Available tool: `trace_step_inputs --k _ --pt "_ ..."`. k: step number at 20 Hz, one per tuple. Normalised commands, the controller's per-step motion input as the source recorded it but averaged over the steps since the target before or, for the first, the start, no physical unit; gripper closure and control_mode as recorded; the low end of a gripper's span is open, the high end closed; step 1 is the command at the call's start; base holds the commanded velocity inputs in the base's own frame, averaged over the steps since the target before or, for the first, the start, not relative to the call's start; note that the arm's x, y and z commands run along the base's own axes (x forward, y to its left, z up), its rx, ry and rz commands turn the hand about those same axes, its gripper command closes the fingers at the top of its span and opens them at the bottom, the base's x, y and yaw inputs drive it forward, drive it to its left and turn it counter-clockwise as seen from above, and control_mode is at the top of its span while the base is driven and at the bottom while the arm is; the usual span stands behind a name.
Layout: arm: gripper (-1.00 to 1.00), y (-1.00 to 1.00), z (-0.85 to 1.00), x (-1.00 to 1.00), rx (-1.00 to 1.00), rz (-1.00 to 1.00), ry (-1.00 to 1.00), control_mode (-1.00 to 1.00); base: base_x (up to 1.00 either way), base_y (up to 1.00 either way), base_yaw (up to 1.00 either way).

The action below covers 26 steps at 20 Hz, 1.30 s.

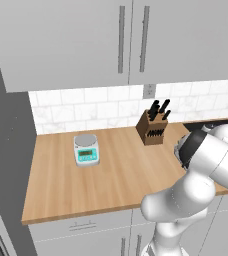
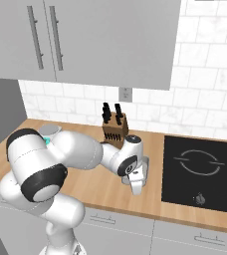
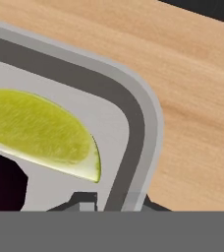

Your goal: Take the meat container that has the shrimp and place it on the second highest rack of the freezer. Then take the vegetable container that has the lemon wedge and eggplant and place it on the highest rack of the freezer.

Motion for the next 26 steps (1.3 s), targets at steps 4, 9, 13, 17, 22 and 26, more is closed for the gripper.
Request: trace_step_inputs --k 4,9,13,17,22,26 --pt "1.0 0.0 0.01 -0.09 0.0 -0.01 0.0 -1.0 0.0 0.0 0.0" --pt "1.0 0.03 0.57 -0.56 0.0 -0.04 -0.02 -1.0 0.0 0.0 0.0" --pt "1.0 0.38 0.85 -0.51 0.0 -0.03 -0.02 -1.0 0.0 0.0 0.0" --pt "1.0 0.38 1.0 -0.29 0.0 -0.13 -0.09 -1.0 0.0 0.0 0.0" --pt "1.0 0.5 0.93 -0.28 0.0 -0.17 -0.02 -1.0 0.0 0.0 0.0" --pt "1.0 0.76 0.8 -0.27 0.0 -0.16 -0.03 -1.0 0.0 0.0 0.0"
